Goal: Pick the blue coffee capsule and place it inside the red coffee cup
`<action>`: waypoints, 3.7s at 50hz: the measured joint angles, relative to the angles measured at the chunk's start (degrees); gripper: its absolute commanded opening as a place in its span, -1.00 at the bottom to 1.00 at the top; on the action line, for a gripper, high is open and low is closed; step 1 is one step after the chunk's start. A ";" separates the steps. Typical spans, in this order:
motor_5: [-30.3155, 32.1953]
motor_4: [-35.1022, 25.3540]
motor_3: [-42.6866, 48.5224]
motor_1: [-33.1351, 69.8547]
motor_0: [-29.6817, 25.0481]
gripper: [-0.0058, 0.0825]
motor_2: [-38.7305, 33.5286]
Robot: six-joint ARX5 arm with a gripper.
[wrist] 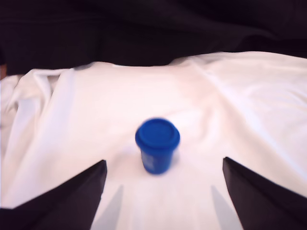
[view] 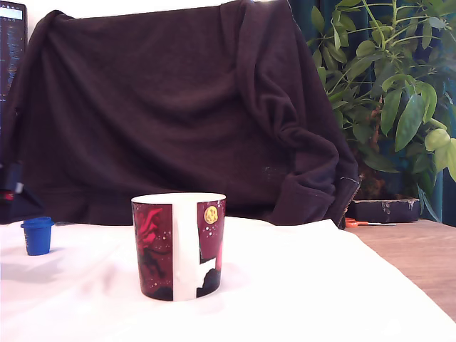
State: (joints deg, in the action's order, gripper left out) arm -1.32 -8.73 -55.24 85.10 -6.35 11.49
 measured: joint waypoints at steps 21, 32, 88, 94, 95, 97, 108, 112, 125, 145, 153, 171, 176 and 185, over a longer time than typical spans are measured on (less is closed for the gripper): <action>1.53 -0.74 -0.04 13.11 0.00 0.43 8.70; 2.64 -0.81 0.35 13.31 0.00 -0.46 9.29; -22.18 -35.65 -9.97 -1.46 -13.49 -0.49 9.29; -22.12 -36.44 -7.08 -1.68 -17.33 -0.49 9.29; -21.94 -36.46 -6.56 -1.68 -17.81 -0.49 9.29; -21.16 -36.46 -5.46 -1.68 -18.56 -0.49 9.29; -17.44 -37.18 -1.07 -1.68 -19.87 -0.41 9.29; -15.02 -37.24 0.35 -1.68 -19.87 -0.03 9.29; -9.81 -37.27 3.80 -1.68 -19.87 0.59 9.29; -9.62 -37.24 5.14 -2.51 -19.85 0.04 9.68; -9.57 -34.91 5.53 -7.76 -18.43 -0.88 11.58; -8.46 -21.27 18.29 -26.23 -8.22 -0.92 12.13; -6.08 -17.03 26.18 -31.93 -4.79 -0.92 12.13; -3.21 -9.40 39.98 -41.44 0.15 -0.92 12.13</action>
State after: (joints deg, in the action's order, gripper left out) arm -4.54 -18.13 -15.27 43.66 -6.20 23.62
